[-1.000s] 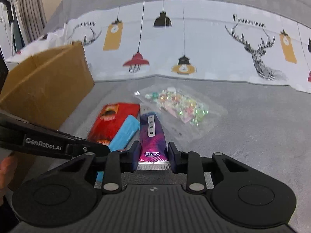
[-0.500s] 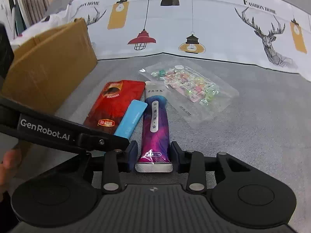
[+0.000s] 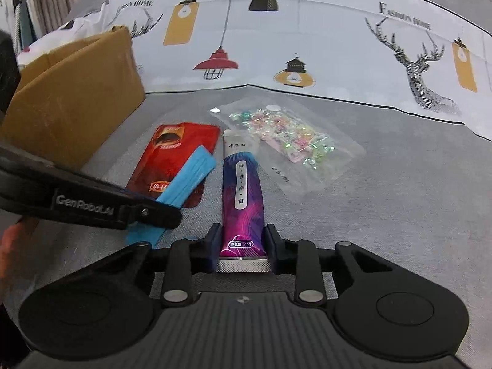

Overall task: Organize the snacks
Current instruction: 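Grasp the blue stick with the left tool while the right grasps the pink tube, then lift the blue stick and pink tube and carry both over the box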

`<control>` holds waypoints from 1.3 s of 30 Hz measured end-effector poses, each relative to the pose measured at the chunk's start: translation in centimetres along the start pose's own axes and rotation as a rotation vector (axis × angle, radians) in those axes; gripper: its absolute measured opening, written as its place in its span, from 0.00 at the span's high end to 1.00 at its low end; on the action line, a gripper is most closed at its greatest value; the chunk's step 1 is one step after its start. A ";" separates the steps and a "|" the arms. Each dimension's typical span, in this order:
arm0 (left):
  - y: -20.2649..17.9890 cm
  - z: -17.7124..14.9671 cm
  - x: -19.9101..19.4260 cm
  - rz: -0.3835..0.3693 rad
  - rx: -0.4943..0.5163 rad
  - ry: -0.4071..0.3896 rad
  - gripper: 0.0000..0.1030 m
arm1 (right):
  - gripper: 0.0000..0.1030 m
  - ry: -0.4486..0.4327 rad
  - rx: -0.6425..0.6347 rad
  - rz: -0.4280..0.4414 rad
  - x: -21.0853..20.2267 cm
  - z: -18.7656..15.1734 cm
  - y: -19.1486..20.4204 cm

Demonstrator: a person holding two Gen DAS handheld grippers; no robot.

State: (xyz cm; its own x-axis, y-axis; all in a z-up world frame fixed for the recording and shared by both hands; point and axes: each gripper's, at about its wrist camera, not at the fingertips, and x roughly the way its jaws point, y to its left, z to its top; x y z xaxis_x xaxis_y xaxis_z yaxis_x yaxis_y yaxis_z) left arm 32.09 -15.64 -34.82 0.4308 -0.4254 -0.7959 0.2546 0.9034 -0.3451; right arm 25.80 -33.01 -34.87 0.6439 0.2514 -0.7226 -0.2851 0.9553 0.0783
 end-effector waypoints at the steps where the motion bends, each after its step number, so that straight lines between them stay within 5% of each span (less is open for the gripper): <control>1: 0.1 0.0 -0.3 -0.018 -0.013 0.006 0.98 | 0.70 -0.014 0.027 0.014 -0.3 0.1 -0.3; 10: -0.9 -0.1 -3.8 0.017 0.033 -0.060 0.98 | 0.73 -0.121 0.104 0.038 -4.2 1.1 -1.7; 14: -1.1 -0.5 -5.0 0.010 0.038 -0.069 0.98 | 0.83 -0.151 0.069 0.016 -6.1 0.8 -0.5; 19: -0.7 -1.7 -4.6 0.042 0.042 -0.041 0.97 | 0.86 -0.005 0.010 -0.041 -3.2 -1.8 1.1; 20: -0.4 -1.8 -4.4 0.044 0.037 -0.031 0.97 | 0.84 0.001 0.018 -0.030 -3.0 -2.1 1.2; 24: 0.2 -2.1 -4.1 0.080 0.062 -0.026 0.97 | 0.43 -0.025 0.049 -0.018 -2.6 -2.2 1.2; 29: 0.3 -1.9 -3.5 0.135 0.082 -0.036 0.97 | 0.40 0.003 -0.038 -0.028 0.4 -1.8 2.3; 31: 0.4 -1.7 -3.3 0.166 0.098 -0.041 0.97 | 0.52 0.000 -0.125 -0.061 1.1 -1.6 3.3; 32: 0.4 -1.7 -3.2 0.169 0.102 -0.042 0.97 | 0.76 -0.003 -0.115 -0.060 1.1 -1.4 3.3; 33: 0.5 -1.5 -3.1 0.168 0.101 -0.044 0.97 | 0.85 0.002 -0.100 -0.068 1.1 -1.0 3.2; 39: 0.0 -1.1 -3.6 0.105 0.074 -0.044 0.97 | 0.87 -0.015 -0.048 -0.065 -0.4 -0.2 2.0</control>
State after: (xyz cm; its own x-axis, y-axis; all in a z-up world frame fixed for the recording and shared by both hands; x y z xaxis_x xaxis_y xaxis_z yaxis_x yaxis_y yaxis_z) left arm 29.55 -14.02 -32.53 0.4955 -0.3326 -0.8024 0.2691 0.9371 -0.2222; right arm 24.82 -31.27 -34.60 0.6727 0.1921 -0.7146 -0.2763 0.9611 -0.0018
